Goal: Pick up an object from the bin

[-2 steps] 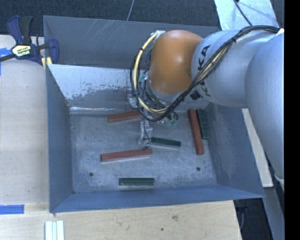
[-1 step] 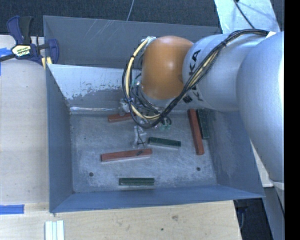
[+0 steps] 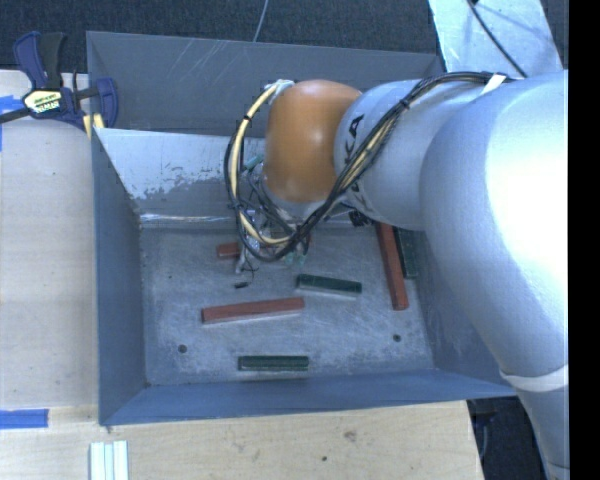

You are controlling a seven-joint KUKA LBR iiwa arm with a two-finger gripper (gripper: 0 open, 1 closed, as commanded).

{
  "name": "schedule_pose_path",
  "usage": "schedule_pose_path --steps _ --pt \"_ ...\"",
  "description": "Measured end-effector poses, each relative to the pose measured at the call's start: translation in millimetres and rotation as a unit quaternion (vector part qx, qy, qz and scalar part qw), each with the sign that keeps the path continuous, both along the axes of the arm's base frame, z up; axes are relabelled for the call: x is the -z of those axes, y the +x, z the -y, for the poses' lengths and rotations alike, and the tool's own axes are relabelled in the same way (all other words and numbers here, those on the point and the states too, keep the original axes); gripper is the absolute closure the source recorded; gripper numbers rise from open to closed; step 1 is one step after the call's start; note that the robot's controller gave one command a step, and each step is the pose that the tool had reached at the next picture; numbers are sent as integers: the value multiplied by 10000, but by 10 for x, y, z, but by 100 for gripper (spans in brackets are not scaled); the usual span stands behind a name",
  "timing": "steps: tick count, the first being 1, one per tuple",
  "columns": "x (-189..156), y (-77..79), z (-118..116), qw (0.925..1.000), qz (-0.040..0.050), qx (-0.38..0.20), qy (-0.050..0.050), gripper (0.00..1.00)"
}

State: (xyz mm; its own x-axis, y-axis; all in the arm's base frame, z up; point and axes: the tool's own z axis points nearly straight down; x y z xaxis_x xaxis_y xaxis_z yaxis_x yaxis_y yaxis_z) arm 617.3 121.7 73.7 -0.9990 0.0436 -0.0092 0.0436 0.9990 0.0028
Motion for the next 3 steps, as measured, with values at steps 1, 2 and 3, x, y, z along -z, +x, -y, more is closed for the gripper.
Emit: schedule_pose_path --steps 1,2,3 --pt "0 0 0 10000 0 -1 0 100" --pt "-771 42 222 9998 -28 -191 -14 100" --pt "-770 41 220 9998 -28 -194 -14 0"
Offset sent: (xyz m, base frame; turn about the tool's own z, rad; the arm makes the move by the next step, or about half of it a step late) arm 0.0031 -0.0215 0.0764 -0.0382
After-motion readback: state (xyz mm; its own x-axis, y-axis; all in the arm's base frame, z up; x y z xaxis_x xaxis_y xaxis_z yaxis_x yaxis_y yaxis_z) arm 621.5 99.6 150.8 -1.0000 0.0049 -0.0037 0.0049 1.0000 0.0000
